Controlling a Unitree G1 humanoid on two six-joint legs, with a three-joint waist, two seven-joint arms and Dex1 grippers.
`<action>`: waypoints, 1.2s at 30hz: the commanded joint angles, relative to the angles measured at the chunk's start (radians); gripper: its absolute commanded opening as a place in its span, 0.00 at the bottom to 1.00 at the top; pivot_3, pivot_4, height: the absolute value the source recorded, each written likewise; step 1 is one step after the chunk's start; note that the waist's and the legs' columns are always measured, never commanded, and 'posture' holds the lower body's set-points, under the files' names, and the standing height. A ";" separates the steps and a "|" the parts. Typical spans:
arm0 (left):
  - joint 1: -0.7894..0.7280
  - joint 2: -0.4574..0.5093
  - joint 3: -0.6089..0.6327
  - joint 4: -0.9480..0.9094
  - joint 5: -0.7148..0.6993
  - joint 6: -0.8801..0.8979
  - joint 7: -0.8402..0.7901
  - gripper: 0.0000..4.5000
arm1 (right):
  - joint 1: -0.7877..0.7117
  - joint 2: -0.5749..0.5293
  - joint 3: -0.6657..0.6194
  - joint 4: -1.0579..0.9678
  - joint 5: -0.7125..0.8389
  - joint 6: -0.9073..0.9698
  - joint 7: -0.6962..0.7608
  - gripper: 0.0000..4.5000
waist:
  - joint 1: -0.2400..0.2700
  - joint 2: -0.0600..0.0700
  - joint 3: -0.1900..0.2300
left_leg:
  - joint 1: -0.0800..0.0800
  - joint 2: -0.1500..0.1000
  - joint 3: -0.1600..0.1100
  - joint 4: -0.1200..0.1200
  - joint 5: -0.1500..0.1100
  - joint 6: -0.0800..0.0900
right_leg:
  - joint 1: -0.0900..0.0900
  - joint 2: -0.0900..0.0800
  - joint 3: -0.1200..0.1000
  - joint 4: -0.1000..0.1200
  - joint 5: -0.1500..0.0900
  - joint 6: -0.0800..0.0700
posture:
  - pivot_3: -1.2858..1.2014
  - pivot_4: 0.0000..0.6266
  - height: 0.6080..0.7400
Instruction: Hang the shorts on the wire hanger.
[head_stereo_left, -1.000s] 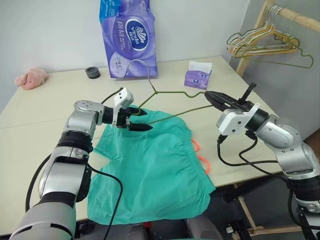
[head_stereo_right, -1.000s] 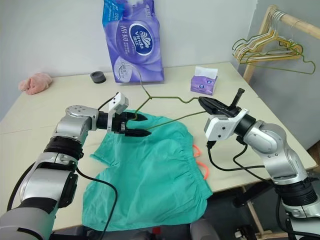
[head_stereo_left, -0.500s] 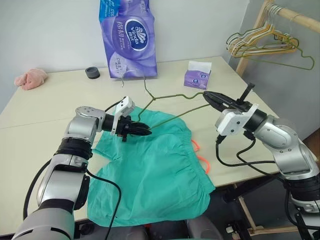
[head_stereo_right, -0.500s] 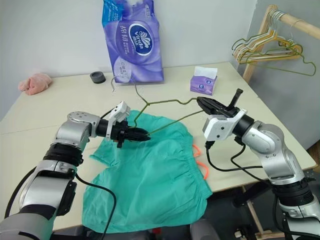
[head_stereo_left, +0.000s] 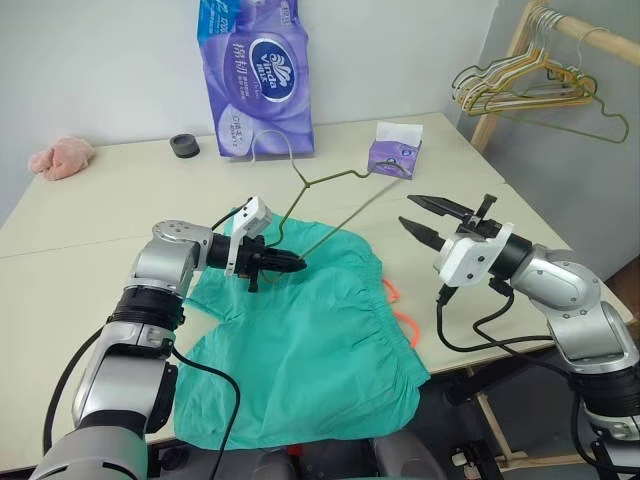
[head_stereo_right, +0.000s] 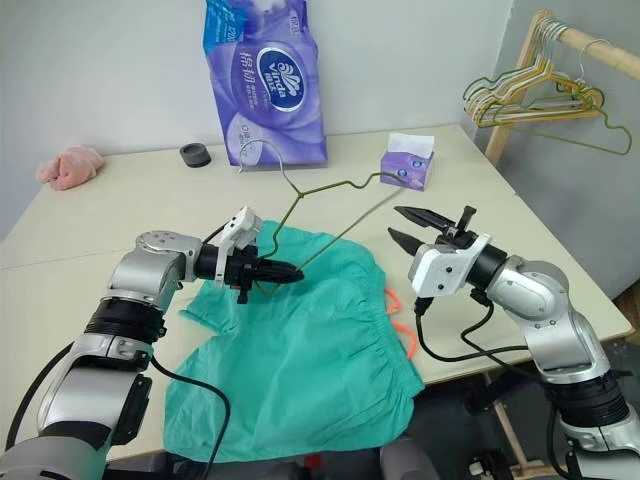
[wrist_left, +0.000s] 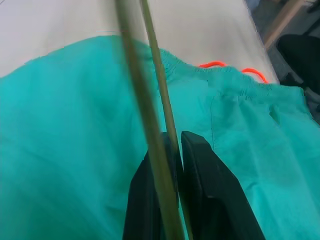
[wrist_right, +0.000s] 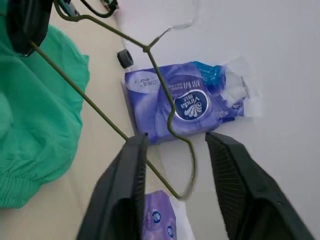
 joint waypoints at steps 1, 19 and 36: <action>-0.015 0.014 0.008 -0.022 0.012 -0.064 0.035 0.00 | 0.017 -0.030 -0.015 -0.057 0.026 -0.039 0.030 0.63 | 0.001 0.000 0.000 | 0.000 0.000 0.000 0.000 0.000 0.000 | 0.000 0.000 0.000 0.000 0.000 0.000 | 0.44 0.13 1.00; -0.092 0.108 -0.177 -0.024 0.195 -0.567 -0.133 0.00 | -0.052 -0.149 -0.012 -0.236 0.444 0.857 0.305 0.63 | 0.001 0.000 0.000 | 0.000 0.000 0.000 0.000 0.000 0.000 | 0.000 0.000 0.000 -0.001 -0.002 0.004 | 0.43 0.13 1.00; -0.106 0.090 -0.206 -0.025 0.246 -0.677 -0.110 0.00 | -0.296 -0.147 0.320 -0.069 0.384 1.052 0.416 0.63 | -0.022 0.000 0.000 | -0.003 0.001 0.000 0.000 0.000 0.000 | -0.003 0.000 -0.001 -0.001 -0.003 0.005 | 0.43 0.11 1.00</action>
